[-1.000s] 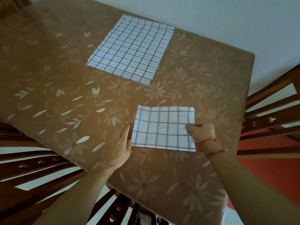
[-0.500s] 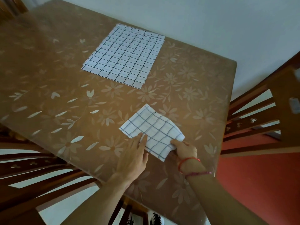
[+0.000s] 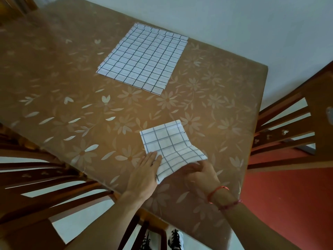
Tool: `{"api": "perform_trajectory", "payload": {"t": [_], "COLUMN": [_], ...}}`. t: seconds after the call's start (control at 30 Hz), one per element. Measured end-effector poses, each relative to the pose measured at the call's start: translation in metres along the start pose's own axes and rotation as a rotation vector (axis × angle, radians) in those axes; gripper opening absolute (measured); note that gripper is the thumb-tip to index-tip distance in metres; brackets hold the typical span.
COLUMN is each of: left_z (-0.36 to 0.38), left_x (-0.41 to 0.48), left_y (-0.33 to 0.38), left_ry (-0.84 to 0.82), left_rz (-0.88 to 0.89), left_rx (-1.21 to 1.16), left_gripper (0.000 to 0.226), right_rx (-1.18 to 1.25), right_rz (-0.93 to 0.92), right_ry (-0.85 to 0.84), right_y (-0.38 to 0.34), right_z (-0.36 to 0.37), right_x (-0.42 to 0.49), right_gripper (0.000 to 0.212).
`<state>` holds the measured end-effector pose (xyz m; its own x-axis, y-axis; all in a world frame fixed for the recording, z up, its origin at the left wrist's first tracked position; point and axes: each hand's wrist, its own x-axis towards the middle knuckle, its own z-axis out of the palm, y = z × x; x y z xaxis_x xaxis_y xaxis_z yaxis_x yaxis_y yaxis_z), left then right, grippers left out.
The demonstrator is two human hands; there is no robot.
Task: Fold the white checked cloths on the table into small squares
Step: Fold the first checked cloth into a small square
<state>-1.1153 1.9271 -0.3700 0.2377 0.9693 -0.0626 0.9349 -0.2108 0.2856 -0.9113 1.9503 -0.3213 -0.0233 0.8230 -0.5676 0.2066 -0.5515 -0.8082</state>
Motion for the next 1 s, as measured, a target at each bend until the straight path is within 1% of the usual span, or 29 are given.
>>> {"api": "perform_trajectory", "payload": {"t": [0.07,0.1,0.13,0.17,0.2,0.23,0.27,0.3,0.33,0.37,0.4,0.43,0.47,0.5,0.53,0.57,0.6,0.63,0.67,0.7,0.73,0.77,0.8,0.83,0.9,0.93,0.97,1.0], "left_z": [-0.005,-0.007,-0.007,-0.007,-0.007,-0.008,-0.007,-0.007,-0.006,-0.006,-0.005,-0.006,-0.006,-0.007,-0.008,-0.008,-0.009,-0.01,-0.009,-0.01,-0.01,-0.01,-0.011,-0.012,-0.014,-0.016,-0.017,-0.018], "left_x": [-0.003,-0.005,-0.006,-0.008,-0.01,-0.012,-0.014,-0.017,-0.019,-0.02,-0.022,-0.023,-0.024,-0.025,-0.026,-0.027,-0.028,-0.028,-0.028,-0.028,-0.027,-0.025,-0.024,-0.022,-0.019,-0.016,-0.013,-0.01], "left_y": [-0.002,-0.004,-0.007,-0.009,-0.011,-0.012,-0.014,-0.015,-0.018,-0.019,-0.021,-0.023,-0.026,-0.027,-0.029,-0.03,-0.03,-0.03,-0.03,-0.03,-0.03,-0.031,-0.031,-0.031,-0.03,-0.03,-0.029,-0.03], "left_ry": [-0.031,-0.042,-0.045,-0.051,-0.056,-0.068,-0.076,-0.088,-0.085,-0.073,-0.062,-0.04,-0.004,0.033,0.083,0.125,0.166,0.19,0.199,0.194,0.19,0.183,0.182,0.181,0.195,0.201,0.198,0.194], "left_rz": [0.029,0.052,0.073,0.089,0.1,0.096,0.096,0.103,0.111,0.106,0.091,0.067,0.045,0.032,0.031,0.031,0.035,0.038,0.04,0.033,0.023,0.006,-0.015,-0.04,-0.076,-0.093,-0.12,-0.151], "left_rx": [0.011,0.006,-0.001,-0.011,-0.021,-0.043,-0.075,-0.097,-0.098,-0.074,-0.05,-0.041,-0.046,-0.062,-0.071,-0.08,-0.083,-0.085,-0.085,-0.084,-0.08,-0.076,-0.073,-0.075,-0.094,-0.108,-0.13,-0.157], "left_gripper": [0.07,0.076,0.079,0.081,0.08,0.075,0.067,0.058,0.055,0.061,0.065,0.064,0.06,0.056,0.051,0.046,0.044,0.042,0.04,0.037,0.034,0.03,0.025,0.021,0.01,0.007,0.007,0.008], "right_rx": [-0.192,-0.217,-0.213,-0.178,-0.198,-0.214,-0.262,-0.354,-0.45,-0.632,-0.843,-0.87,-0.816,-0.727,-0.748,-0.717,-0.745,-0.759,-0.721,-0.771,-0.734,-0.801,-0.776,-0.79,-0.793,-0.804,-0.822,-0.812], "right_rz": [-0.066,-0.045,0.01,0.045,0.117,0.189,0.259,0.289,0.39,0.441,0.398,0.453,0.457,0.424,0.373,0.192,0.119,0.099,0.028,-0.121,-0.267,-0.36,-0.369,-0.401,-0.371,-0.318,-0.307,-0.288], "right_ry": [0.076,0.122,0.134,0.146,0.104,0.059,0.02,-0.03,-0.078,-0.165,-0.235,-0.253,-0.224,-0.207,-0.172,-0.19,-0.235,-0.219,-0.175,-0.07,0.018,0.063,0.101,0.109,0.096,0.083,0.087,0.093], "right_y": [-0.001,-0.006,-0.002,-0.004,0.015,0.021,0.026,0.038,0.04,0.053,0.06,0.063,0.049,0.06,0.11,0.157,0.176,0.163,0.123,0.115,0.09,0.037,0.007,-0.002,-0.004,-0.001,-0.001,-0.005], "right_z": [-0.011,-0.014,-0.021,-0.023,-0.03,-0.031,-0.032,-0.034,-0.038,-0.037,-0.043,-0.047,-0.043,-0.04,-0.058,-0.07,-0.083,-0.08,-0.072,-0.065,-0.052,-0.034,-0.024,-0.022,-0.021,-0.022,-0.022,-0.021], "right_x": [-0.003,-0.006,-0.007,-0.009,0.004,0.009,0.01,0.016,0.016,0.021,0.016,0.018,0.007,0.023,0.057,0.099,0.112,0.109,0.082,0.081,0.07,0.04,0.024,0.021,0.028,0.031,0.035,0.038], "right_gripper": [0.023,0.017,0.018,0.031,0.043,0.046,0.043,0.04,0.046,0.054,0.056,0.054,0.049,0.044,0.038,0.037,0.04,0.046,0.043,0.029,0.02,0.018,0.018,0.018,0.012,0.007,0.006,0.011]}}
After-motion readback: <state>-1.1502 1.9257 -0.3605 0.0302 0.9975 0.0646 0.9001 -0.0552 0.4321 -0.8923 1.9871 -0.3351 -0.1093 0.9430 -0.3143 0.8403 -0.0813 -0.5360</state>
